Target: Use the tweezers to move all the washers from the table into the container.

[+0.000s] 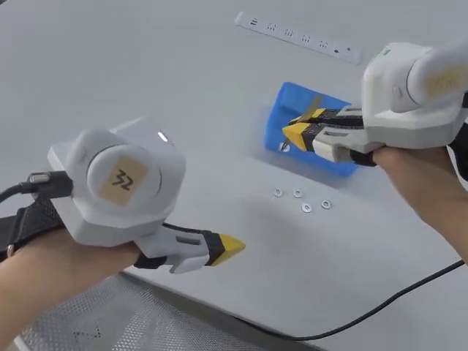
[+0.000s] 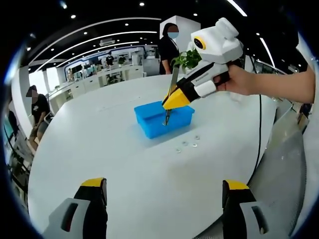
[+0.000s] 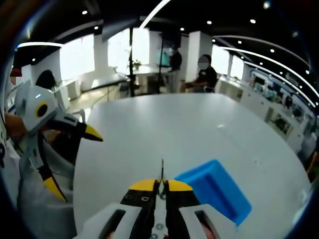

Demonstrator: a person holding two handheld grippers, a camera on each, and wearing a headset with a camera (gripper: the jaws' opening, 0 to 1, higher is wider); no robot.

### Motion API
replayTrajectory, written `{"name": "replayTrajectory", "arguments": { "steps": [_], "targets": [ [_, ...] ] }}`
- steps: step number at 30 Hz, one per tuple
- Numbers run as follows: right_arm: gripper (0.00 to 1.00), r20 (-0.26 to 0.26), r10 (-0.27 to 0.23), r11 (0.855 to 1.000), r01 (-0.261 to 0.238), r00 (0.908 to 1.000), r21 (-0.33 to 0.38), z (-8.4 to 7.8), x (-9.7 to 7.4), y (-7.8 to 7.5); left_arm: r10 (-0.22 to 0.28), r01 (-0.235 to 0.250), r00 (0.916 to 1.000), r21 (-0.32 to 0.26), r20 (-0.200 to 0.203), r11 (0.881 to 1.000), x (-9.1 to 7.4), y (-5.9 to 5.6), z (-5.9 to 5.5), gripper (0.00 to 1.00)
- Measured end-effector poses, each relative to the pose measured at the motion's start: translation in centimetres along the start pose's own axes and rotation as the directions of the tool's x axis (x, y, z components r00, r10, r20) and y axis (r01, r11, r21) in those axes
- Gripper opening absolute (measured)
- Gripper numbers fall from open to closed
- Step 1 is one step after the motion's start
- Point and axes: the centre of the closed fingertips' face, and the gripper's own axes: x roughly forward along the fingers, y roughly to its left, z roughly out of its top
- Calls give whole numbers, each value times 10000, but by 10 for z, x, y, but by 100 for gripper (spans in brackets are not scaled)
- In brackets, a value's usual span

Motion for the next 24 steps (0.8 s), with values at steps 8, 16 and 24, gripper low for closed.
{"name": "replayTrajectory", "arguments": {
  "steps": [8, 16, 24],
  "targets": [
    [2, 102, -131, 9999, 132, 9999, -36, 7, 0, -8, 48, -48, 10000, 16, 22, 10000, -2, 2, 2, 99],
    [2, 288, -459, 9988, 453, 9985, 196, 12, 1, -27, 159, -159, 9999, -49, -17, 9999, -3, 3, 1, 99],
    [2, 336, -837, 9956, 822, 9959, 442, 13, 7, -42, 173, -173, 9998, -70, -59, 9998, -2, 5, -2, 98]
  ]
}}
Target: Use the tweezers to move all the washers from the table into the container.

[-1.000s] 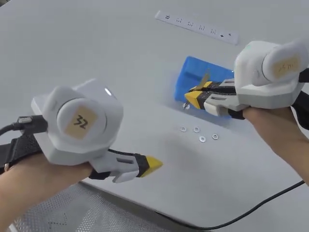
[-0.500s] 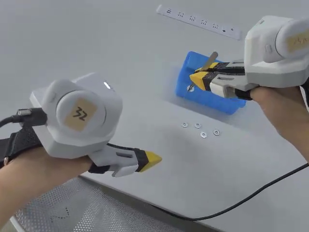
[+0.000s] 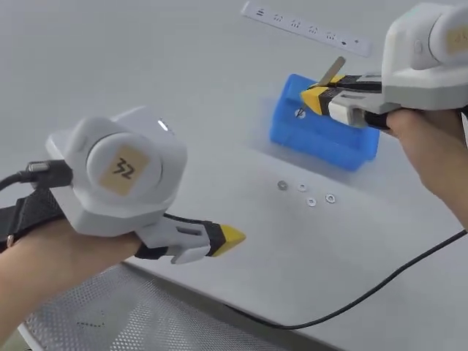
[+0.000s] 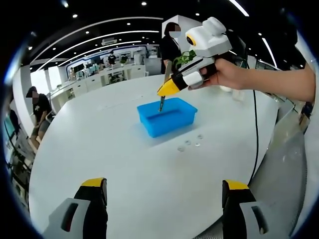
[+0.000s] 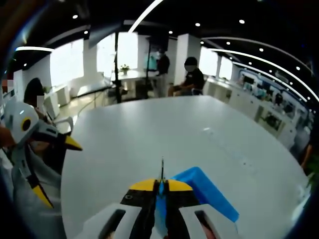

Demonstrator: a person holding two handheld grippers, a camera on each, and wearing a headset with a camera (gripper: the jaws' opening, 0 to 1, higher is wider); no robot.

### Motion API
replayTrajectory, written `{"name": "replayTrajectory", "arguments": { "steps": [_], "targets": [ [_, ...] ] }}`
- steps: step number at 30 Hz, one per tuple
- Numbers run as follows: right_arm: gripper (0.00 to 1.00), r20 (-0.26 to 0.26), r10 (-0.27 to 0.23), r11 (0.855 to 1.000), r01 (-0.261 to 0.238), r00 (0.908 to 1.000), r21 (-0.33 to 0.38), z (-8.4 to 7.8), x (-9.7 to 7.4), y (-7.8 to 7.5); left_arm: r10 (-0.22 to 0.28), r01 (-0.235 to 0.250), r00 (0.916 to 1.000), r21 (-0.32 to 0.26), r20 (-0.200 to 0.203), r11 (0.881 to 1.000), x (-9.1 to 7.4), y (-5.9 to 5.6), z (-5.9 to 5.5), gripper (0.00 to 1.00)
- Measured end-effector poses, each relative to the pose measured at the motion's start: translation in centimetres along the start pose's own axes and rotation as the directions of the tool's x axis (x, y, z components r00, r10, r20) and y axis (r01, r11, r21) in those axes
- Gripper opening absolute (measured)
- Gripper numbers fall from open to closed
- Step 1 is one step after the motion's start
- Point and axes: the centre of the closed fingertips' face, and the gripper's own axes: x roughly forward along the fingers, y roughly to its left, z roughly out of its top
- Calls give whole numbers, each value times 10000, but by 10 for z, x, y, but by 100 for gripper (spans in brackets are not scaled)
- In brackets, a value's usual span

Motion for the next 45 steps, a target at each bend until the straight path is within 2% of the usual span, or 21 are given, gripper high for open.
{"name": "replayTrajectory", "arguments": {
  "steps": [8, 16, 24, 34, 37, 38, 39, 45],
  "targets": [
    [2, -71, -148, 9996, 150, 9999, 228, -2, 16, -12, 22, -22, 10000, 20, -56, 10000, 1, 2, -1, 98],
    [2, -247, -121, 9987, 133, 9996, 487, -8, 32, -16, -12, 12, 9999, -1, -133, 10000, 2, 2, -3, 97],
    [2, -603, -228, 9975, 268, 9979, 656, -26, 49, -22, 10, -9, 9997, 58, -240, 10000, 3, 4, -7, 97],
    [3, -1166, -255, 9941, 375, 9928, 1013, -50, 61, -24, 57, -56, 9995, 31, -314, 10000, 2, 4, -10, 97],
    [3, -1289, -228, 9928, 377, 9914, 1141, -51, 59, -21, 83, -83, 9995, 16, -312, 10000, 1, 5, -11, 97],
    [3, -1010, -273, 9919, 395, 9945, 1208, -47, 59, -22, 85, -85, 9995, 5, -311, 10000, 1, 5, -11, 97],
    [3, -1220, -233, 9906, 394, 9923, 1309, -48, 58, -23, 84, -85, 9995, -18, -305, 10000, 1, 5, -11, 97],
    [3, -1181, -185, 9876, 366, 9928, 1529, -49, 60, -25, 46, -46, 9992, -5, -386, 10000, 2, 3, -12, 97]
  ]
}}
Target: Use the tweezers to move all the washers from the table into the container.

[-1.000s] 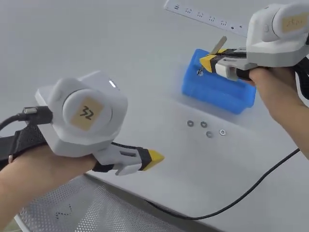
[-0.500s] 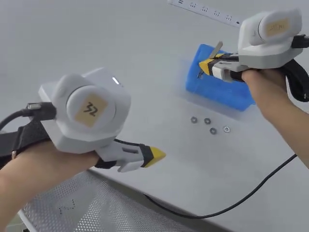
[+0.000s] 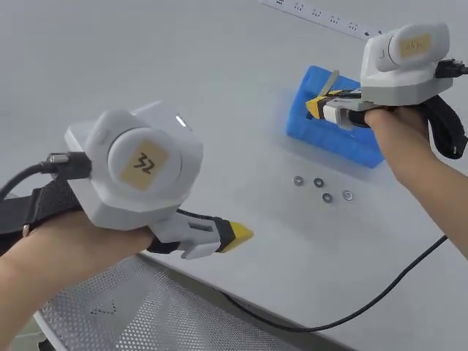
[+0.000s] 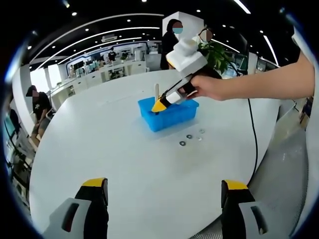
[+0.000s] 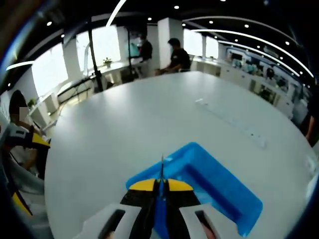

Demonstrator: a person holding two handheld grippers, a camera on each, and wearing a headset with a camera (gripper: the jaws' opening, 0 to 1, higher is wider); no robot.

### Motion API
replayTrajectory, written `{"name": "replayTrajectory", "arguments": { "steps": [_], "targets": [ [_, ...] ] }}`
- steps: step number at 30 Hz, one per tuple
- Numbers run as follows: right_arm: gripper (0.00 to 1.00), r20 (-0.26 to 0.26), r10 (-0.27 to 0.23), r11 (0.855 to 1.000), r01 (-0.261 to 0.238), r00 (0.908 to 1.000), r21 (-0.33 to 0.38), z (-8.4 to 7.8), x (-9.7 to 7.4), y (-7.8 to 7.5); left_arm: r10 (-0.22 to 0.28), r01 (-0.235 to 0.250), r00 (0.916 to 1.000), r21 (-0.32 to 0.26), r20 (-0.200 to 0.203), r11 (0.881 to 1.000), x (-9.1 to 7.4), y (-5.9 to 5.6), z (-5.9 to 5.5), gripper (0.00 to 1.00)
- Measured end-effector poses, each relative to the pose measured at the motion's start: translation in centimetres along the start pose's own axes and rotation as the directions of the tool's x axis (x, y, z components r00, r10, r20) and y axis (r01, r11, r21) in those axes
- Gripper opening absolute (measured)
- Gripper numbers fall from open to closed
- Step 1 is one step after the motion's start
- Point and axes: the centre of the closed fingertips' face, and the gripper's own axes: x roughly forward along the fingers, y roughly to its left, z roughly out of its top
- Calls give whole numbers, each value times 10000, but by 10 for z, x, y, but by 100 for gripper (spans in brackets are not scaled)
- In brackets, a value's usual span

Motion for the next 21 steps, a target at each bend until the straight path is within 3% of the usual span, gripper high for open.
{"name": "replayTrajectory", "arguments": {
  "steps": [7, 14, 21],
  "targets": [
    [3, 0, -110, 9999, 110, 9999, 92, -2, 0, 0, -41, 41, 10000, 117, 7, 9999, 0, -2, 4, 96],
    [3, 332, -285, 9995, 280, 9990, 175, 5, -7, -7, 50, -51, 10000, 234, 31, 9997, -2, 0, 6, 96],
    [3, 679, -363, 9993, 355, 9970, 127, 17, -30, 2, 13, -16, 10000, 332, 89, 9994, -4, -4, 9, 96]
  ]
}}
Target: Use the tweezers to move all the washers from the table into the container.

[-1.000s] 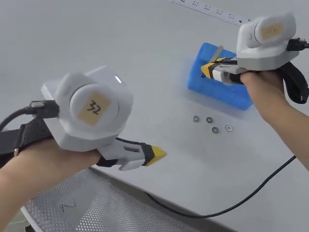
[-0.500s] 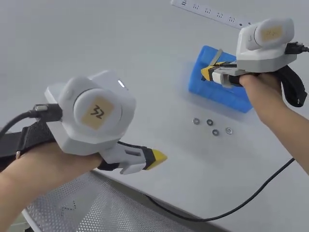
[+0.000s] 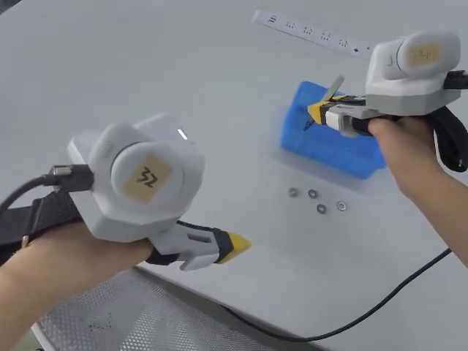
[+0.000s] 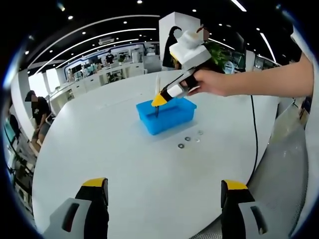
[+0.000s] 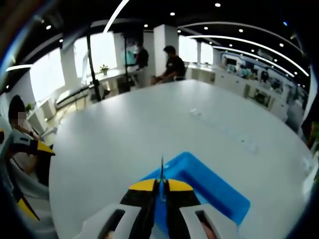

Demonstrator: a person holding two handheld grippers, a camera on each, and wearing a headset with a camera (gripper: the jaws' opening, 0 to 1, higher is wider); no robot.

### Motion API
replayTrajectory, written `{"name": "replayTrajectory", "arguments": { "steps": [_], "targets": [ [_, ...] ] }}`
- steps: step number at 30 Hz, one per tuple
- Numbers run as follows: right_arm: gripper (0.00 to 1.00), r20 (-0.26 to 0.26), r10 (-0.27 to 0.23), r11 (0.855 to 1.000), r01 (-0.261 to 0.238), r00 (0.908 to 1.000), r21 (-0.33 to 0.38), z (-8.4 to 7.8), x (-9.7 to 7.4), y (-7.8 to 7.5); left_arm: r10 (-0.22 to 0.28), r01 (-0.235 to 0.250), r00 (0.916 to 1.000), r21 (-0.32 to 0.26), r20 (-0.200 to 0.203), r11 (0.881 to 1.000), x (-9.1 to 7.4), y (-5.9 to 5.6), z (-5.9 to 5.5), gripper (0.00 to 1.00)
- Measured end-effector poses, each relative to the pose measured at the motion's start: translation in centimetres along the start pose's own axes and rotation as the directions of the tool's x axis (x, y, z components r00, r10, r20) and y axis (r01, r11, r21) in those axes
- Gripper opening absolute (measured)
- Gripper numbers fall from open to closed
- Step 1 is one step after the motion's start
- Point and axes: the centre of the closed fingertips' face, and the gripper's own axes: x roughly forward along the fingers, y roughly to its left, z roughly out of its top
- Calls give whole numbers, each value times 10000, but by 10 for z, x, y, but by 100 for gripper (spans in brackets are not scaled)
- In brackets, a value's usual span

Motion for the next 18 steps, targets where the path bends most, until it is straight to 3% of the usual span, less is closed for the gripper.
{"name": "replayTrajectory", "arguments": {
  "steps": [10, 12, 15, 18],
  "targets": [
    [3, 582, 104, 9998, -93, 9982, -181, 14, -31, 17, -27, 27, 10000, 36, 49, 10000, -1, -3, 2, 97],
    [3, 733, 206, 9997, -198, 9971, -106, 18, -37, 21, -41, 41, 10000, 26, 33, 10000, -1, -3, 1, 97],
    [3, 816, 728, 9971, -744, 9940, 176, 19, -44, 32, -40, 40, 10000, 28, 8, 10000, -1, -2, 1, 97],
    [3, 775, 734, 9973, -734, 9943, -20, 16, -45, 36, -57, 57, 10000, -3, -8, 10000, -1, -2, 0, 97]
  ]
}}
